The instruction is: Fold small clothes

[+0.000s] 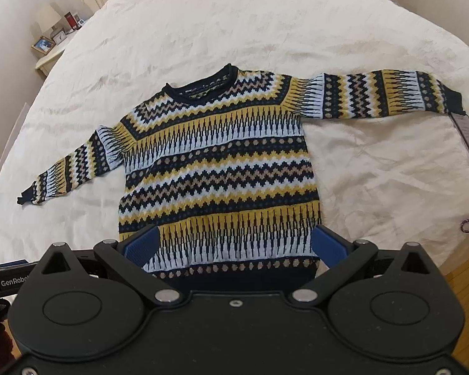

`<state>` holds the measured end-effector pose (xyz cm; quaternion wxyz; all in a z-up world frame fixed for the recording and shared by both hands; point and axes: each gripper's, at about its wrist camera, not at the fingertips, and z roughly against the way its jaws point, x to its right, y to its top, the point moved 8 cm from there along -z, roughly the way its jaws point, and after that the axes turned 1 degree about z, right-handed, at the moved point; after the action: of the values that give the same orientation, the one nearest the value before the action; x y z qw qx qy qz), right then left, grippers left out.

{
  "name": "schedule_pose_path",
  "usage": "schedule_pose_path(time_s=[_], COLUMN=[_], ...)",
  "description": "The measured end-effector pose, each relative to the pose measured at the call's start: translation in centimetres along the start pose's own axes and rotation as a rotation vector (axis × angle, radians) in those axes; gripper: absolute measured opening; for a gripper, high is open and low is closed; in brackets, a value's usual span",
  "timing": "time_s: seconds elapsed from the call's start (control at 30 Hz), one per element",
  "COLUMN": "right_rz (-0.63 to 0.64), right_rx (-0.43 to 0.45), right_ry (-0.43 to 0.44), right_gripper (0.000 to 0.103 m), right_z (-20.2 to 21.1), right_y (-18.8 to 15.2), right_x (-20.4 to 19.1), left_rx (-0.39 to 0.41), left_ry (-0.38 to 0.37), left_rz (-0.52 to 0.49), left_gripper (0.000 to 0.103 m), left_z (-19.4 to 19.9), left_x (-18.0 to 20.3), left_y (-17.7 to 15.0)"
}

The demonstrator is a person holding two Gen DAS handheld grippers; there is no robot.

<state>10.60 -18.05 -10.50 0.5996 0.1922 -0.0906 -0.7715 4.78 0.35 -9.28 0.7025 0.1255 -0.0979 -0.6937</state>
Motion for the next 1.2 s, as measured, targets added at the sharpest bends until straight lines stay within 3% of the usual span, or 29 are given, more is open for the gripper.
schedule_pose_path(time_s=[0.43, 0.63, 0.8, 1.0, 1.2], right_rz=[0.05, 0.084, 0.115, 0.178, 0.122], right_rx=[-0.059, -0.025, 0.11, 0.369, 0.575], right_ry=[0.059, 0.131, 0.203, 0.204, 0.213], right_gripper=[0.102, 0.102, 0.102, 0.102, 0.103], right_z=[-3.6, -4.7, -4.4, -3.3, -2.5], right_y=[3.6, 6.7, 10.2, 14.3, 17.0], right_x=[2.1, 3.0, 4.4, 6.7, 10.1], left_rx=[-0.044, 0.035, 0.225, 0.464, 0.592], left_ry=[0.039, -0.012, -0.053, -0.056, -0.076], left_rz=[0.032, 0.071, 0.074, 0.052, 0.028], left_gripper=[0.087, 0.087, 0.087, 0.087, 0.088], left_z=[-2.2, -2.2, 0.0, 2.6, 2.4], left_x=[3.6, 6.7, 9.6, 13.1, 16.4], left_y=[2.7, 5.7, 9.2, 13.2, 15.1])
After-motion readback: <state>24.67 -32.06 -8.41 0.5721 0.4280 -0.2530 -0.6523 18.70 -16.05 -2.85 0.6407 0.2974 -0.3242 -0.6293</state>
